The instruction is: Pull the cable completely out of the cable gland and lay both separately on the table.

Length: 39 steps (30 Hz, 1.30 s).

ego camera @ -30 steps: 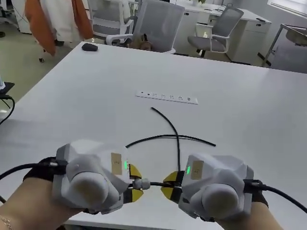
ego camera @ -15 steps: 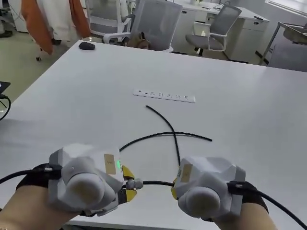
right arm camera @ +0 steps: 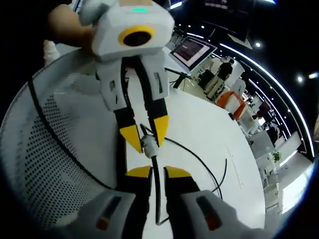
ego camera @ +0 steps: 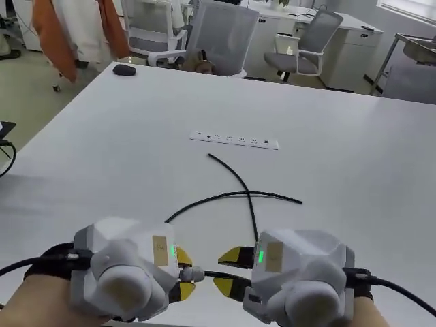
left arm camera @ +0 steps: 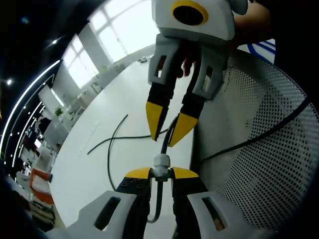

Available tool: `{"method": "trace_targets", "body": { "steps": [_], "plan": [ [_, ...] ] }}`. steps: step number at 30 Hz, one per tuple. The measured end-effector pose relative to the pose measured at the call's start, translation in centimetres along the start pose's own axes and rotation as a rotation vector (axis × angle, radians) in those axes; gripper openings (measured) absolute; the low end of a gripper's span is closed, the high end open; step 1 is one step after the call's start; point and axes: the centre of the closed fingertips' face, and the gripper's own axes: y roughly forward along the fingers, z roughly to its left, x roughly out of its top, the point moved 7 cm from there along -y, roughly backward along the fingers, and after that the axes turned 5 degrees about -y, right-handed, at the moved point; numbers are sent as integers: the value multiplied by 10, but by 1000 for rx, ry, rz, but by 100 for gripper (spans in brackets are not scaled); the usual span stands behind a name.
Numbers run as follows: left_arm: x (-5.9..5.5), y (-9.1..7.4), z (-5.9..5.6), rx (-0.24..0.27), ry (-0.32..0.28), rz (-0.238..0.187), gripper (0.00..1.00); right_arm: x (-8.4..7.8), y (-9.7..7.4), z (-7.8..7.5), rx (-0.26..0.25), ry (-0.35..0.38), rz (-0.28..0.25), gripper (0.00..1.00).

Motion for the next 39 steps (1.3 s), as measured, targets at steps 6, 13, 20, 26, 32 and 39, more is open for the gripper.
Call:
{"method": "trace_targets", "body": {
  "steps": [6,13,20,26,32,39],
  "plan": [
    [0,-1,1,4,-15,-9,16,-3,0,-2,4,37,-5,4],
    [-2,-1,2,15,-17,1,16,-8,2,-3,5,72,23,3],
    [-3,-2,5,29,-36,4,16,-11,1,-5,-9,91,42,3],
    [-5,-2,6,41,-37,16,16,-18,1,-7,-24,134,71,3],
    [-6,-2,8,50,-43,19,16,-22,-1,-9,-42,147,107,3],
    [-7,-1,7,45,-31,29,16,-37,-2,-13,-55,224,165,3]
  ]
}}
